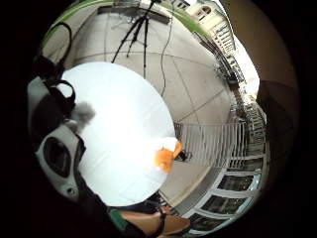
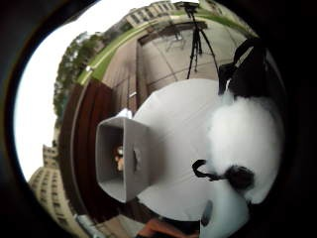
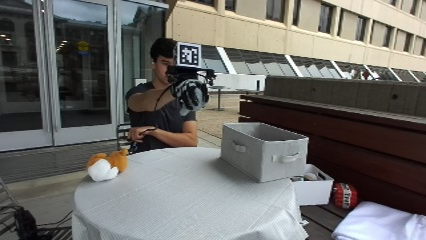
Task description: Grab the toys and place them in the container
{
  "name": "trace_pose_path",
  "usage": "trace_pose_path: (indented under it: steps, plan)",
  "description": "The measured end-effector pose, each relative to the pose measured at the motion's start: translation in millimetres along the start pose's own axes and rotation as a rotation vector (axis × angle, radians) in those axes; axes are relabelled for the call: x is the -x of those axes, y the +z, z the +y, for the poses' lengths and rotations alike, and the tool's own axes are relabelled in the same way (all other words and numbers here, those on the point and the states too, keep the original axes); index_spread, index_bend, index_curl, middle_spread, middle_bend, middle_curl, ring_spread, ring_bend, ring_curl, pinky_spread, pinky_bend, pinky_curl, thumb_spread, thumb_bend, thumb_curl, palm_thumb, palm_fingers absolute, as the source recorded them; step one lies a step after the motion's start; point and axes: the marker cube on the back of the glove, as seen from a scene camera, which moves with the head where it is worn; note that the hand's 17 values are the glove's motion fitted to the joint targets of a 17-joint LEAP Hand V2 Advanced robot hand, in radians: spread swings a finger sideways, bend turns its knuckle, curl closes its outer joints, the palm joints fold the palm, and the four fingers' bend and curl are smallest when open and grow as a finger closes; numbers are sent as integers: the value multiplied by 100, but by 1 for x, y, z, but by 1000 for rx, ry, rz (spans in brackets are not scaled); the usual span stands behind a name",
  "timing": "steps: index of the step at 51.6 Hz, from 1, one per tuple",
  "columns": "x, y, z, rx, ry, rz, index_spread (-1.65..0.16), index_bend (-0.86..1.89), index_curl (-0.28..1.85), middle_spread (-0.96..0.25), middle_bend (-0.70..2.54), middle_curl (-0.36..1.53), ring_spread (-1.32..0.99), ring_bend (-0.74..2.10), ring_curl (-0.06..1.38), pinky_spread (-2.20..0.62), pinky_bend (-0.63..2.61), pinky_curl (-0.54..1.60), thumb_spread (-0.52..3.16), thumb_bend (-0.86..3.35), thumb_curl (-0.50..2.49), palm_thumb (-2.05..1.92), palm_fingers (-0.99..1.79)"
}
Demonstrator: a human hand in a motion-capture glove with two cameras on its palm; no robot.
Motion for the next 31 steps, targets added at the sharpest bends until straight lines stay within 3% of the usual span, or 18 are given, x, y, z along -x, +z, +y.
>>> trace_pose_path:
  steps: [9,31]
  plan:
    - [69,-39,17,-15,-60,-20,-31,42,38,-45,44,55,-43,105,43,-47,102,40,56,12,80,72,101]
    - [230,-67,67,-39,-218,-77,-36,26,44,-48,33,59,-44,98,44,-47,96,39,58,7,89,73,106]
